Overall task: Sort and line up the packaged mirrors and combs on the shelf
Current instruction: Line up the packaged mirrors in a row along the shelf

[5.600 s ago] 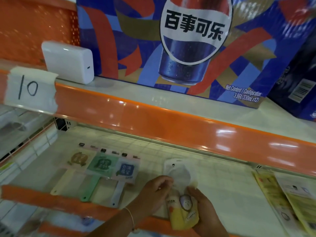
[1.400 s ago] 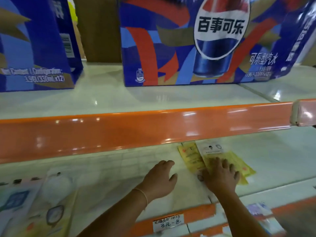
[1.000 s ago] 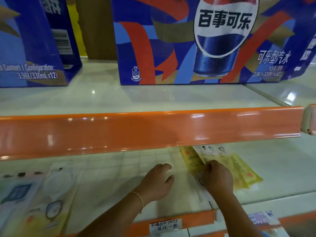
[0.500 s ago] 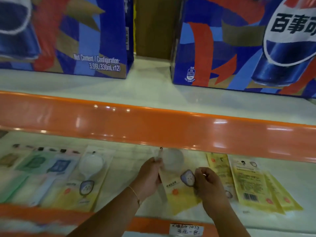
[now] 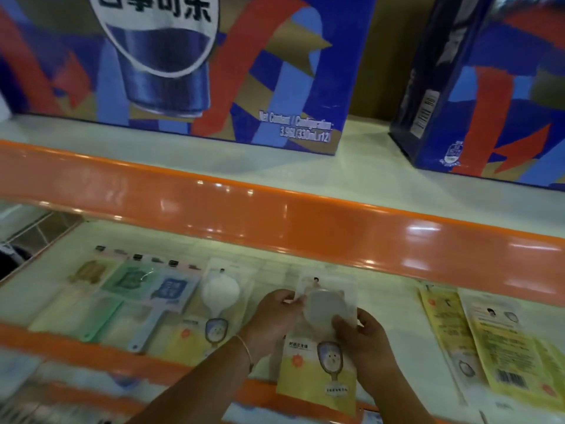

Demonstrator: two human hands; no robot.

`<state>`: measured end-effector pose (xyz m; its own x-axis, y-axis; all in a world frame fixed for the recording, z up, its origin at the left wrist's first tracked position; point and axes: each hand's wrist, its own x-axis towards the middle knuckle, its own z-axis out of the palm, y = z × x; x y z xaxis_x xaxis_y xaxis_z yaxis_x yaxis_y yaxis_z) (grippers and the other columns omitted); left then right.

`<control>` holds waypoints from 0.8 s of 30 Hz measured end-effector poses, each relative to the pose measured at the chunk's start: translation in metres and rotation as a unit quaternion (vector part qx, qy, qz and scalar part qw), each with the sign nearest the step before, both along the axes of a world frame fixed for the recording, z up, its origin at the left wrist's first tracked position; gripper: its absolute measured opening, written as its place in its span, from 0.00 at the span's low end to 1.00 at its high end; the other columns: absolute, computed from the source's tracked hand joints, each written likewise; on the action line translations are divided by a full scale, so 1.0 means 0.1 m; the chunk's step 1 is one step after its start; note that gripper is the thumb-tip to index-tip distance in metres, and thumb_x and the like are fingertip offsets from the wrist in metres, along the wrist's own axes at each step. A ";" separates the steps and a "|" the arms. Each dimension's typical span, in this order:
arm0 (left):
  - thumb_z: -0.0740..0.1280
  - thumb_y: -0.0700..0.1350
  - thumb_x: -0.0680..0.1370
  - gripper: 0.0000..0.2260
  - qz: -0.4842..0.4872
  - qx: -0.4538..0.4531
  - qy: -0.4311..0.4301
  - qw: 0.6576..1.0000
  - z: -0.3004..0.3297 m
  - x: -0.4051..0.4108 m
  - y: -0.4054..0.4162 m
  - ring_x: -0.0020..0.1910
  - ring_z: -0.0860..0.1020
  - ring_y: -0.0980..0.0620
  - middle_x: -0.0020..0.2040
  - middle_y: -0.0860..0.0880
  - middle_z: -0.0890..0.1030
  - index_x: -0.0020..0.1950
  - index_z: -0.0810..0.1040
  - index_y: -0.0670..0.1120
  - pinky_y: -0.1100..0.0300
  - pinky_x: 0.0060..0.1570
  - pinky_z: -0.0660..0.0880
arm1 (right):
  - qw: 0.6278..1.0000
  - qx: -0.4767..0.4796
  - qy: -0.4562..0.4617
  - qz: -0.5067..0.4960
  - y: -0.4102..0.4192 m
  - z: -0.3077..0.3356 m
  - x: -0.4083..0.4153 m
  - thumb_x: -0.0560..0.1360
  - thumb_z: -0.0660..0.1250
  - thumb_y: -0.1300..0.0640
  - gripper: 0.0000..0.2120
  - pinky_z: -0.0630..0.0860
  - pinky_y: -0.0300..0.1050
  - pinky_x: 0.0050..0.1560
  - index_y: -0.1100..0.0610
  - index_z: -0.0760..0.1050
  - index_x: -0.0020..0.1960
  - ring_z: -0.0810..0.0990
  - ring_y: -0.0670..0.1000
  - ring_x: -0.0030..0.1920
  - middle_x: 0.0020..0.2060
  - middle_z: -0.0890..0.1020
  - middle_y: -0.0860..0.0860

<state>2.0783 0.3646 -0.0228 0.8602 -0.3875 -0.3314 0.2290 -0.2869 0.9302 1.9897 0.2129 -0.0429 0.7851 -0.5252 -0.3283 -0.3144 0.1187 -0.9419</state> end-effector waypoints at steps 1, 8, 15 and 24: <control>0.65 0.54 0.78 0.14 -0.003 0.035 -0.020 0.999 0.01 0.02 0.07 0.43 0.79 0.52 0.47 0.47 0.81 0.58 0.76 0.48 0.60 0.40 0.76 | 1.000 -0.028 0.010 -0.003 0.05 -0.04 0.05 0.76 0.68 0.60 0.10 0.81 0.62 0.48 0.58 0.78 0.56 0.85 0.59 0.44 0.43 0.85 0.57; 0.60 0.52 0.80 0.19 -0.057 0.242 -0.298 0.922 -0.14 0.14 0.68 0.57 0.75 0.53 0.60 0.51 0.76 0.70 0.68 0.50 0.58 0.58 0.73 | 0.966 -0.242 0.079 0.030 0.39 -0.09 0.42 0.76 0.65 0.54 0.19 0.77 0.48 0.48 0.59 0.72 0.65 0.80 0.57 0.50 0.54 0.81 0.58; 0.58 0.54 0.76 0.17 -0.112 0.305 -0.482 0.814 -0.47 0.25 1.36 0.59 0.78 0.47 0.57 0.48 0.81 0.55 0.80 0.47 0.53 0.59 0.74 | 0.889 -0.430 0.153 0.044 0.66 -0.17 0.59 0.77 0.63 0.48 0.28 0.70 0.50 0.62 0.56 0.62 0.73 0.73 0.59 0.63 0.65 0.75 0.59; 0.57 0.58 0.77 0.24 -0.225 0.353 -0.501 0.757 -0.60 0.23 1.54 0.74 0.63 0.46 0.72 0.47 0.70 0.68 0.74 0.48 0.46 0.72 0.57 | 0.785 -0.564 0.177 0.188 0.96 -0.33 0.53 0.77 0.47 0.36 0.25 0.54 0.55 0.72 0.38 0.63 0.71 0.51 0.55 0.76 0.77 0.56 0.47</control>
